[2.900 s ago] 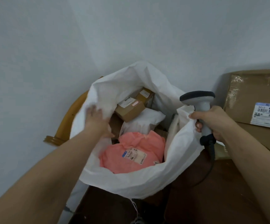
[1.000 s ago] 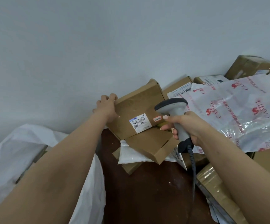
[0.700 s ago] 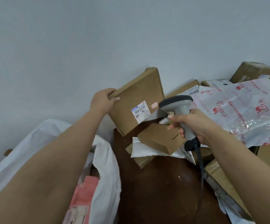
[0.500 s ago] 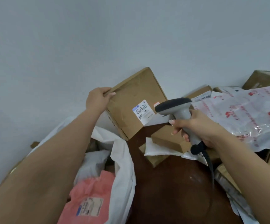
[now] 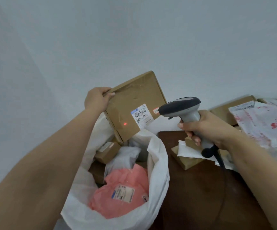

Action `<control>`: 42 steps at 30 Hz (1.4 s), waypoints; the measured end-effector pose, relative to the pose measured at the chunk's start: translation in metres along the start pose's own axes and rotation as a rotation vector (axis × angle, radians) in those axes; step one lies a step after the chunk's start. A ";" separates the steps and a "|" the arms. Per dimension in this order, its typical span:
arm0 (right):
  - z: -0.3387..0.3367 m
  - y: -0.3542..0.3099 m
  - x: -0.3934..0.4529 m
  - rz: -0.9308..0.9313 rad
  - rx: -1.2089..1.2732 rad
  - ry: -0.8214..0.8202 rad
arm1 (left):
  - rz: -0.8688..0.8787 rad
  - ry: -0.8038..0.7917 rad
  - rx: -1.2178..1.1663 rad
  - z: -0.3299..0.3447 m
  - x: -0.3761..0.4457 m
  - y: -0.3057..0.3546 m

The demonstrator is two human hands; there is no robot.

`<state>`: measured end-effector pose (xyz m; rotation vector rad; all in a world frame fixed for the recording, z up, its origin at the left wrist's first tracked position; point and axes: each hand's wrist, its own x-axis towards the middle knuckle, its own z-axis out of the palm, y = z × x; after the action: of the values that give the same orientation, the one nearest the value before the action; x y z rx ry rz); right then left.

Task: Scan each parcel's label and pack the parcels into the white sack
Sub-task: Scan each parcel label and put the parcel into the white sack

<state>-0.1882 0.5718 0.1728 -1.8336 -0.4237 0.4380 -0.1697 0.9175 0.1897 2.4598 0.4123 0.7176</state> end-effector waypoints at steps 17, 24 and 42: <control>0.050 -0.022 0.010 -0.079 -0.138 -0.030 | -0.104 0.061 0.113 -0.048 -0.020 -0.056; 0.059 -0.020 0.017 -0.071 -0.128 -0.058 | -0.151 0.054 0.136 -0.050 -0.027 -0.070; 0.098 0.134 0.100 0.452 -0.610 0.083 | -0.502 -0.407 0.094 0.018 -0.067 -0.120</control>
<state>-0.1409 0.6633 0.0082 -2.5470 -0.0748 0.5774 -0.2301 0.9785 0.0813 2.3574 0.8665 -0.0097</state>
